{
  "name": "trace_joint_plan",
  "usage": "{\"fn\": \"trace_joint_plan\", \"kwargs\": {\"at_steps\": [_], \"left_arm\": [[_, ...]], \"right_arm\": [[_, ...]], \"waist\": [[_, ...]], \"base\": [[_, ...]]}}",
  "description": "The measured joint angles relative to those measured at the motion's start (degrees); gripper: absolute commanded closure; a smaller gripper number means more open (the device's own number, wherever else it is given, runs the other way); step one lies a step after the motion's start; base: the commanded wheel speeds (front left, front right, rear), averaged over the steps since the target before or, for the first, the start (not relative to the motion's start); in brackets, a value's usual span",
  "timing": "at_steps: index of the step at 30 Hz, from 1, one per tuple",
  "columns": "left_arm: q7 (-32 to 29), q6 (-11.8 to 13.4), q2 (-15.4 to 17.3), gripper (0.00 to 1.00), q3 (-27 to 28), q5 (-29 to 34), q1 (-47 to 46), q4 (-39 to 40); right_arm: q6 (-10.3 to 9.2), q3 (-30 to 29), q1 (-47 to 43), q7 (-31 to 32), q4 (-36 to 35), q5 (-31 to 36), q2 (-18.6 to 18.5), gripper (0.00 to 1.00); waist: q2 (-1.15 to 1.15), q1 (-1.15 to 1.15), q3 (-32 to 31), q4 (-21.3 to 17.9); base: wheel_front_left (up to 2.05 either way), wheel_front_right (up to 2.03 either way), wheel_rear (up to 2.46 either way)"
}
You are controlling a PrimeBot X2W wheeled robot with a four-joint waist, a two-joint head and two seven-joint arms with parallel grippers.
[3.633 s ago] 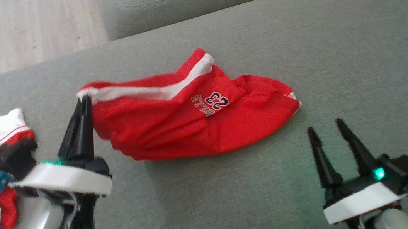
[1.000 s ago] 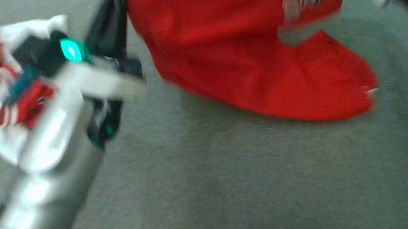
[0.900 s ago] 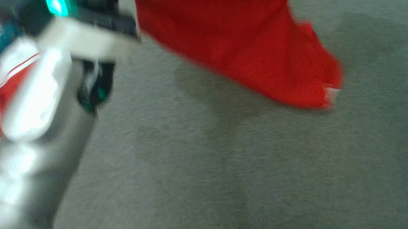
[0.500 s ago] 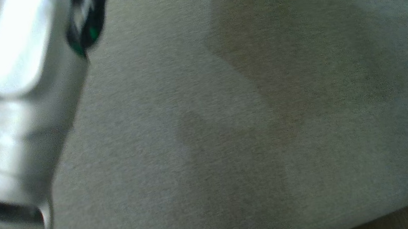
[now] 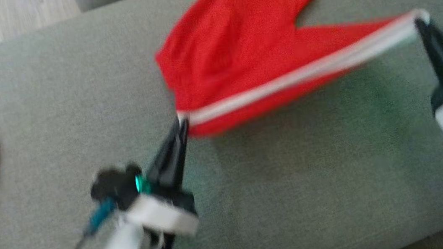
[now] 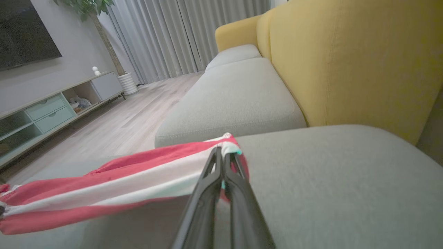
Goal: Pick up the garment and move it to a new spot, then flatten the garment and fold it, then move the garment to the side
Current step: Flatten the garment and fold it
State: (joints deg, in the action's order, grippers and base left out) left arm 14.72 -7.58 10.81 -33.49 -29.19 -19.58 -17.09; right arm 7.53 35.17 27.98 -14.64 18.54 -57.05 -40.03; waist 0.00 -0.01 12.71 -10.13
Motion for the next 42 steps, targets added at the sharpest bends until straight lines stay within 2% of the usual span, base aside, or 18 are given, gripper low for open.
{"fn": "trace_joint_plan", "kwargs": {"at_steps": [8, 10, 14, 18, 22, 27, 35, 42], "left_arm": [[-0.01, 0.0, -0.2, 1.0, 3.34, 3.77, 18.84, 7.95], [-0.01, 0.0, -0.13, 1.0, 3.36, 4.04, 20.35, 8.6], [-0.01, 0.0, 0.42, 1.0, 2.66, 5.0, 23.49, 11.2], [-0.01, 0.0, 0.27, 1.0, 1.99, 5.04, 22.01, 12.65], [-0.01, 0.0, -0.69, 1.0, 0.22, 4.97, 15.89, 11.38], [-0.01, 0.0, -3.47, 1.0, -1.71, 2.72, 5.16, 6.89], [-0.01, 0.16, -6.5, 1.0, -0.3, 1.43, -5.54, -2.2], [-0.01, 0.54, -7.93, 1.0, 0.92, 1.46, -9.53, -4.27]], "right_arm": [[0.0, -5.57, -23.76, 0.02, -10.28, 1.65, -1.85, 1.0], [0.0, -6.54, -25.92, 0.08, -11.82, 1.65, -2.29, 1.0], [0.0, -12.2, -32.21, 1.11, -16.86, 1.89, -3.1, 1.0], [0.0, -17.31, -33.38, 3.19, -19.13, 4.56, -1.8, 1.0], [0.0, -19.98, -29.86, 6.68, -19.51, 7.13, 0.94, 1.0], [0.0, -19.81, -17.25, 10.79, -16.07, 8.69, 2.2, 1.0], [0.0, -11.15, 2.1, 14.75, -5.12, 8.7, 1.77, 1.0], [0.0, -3.11, 13.61, 14.29, 5.34, 7.8, 1.14, 1.0]], "waist": [[0.0, -0.01, -5.4, 0.15], [0.0, -0.01, -5.9, 0.24], [0.0, -0.01, -6.47, 1.16], [0.0, 0.01, -5.42, 2.24], [0.0, 0.02, -3.36, 3.61], [0.0, 0.02, -0.09, 5.84], [0.0, 0.03, 5.28, 10.04], [0.0, 0.02, 8.81, 13.42]], "base": [[0.0, 0.0, 0.0], [0.0, 0.0, 0.0], [0.0, 0.0, 0.0], [0.0, 0.0, 0.0], [0.0, 0.0, 0.0], [0.0, 0.0, 0.0], [0.0, 0.0, 0.0], [0.0, 0.0, 0.0]]}}
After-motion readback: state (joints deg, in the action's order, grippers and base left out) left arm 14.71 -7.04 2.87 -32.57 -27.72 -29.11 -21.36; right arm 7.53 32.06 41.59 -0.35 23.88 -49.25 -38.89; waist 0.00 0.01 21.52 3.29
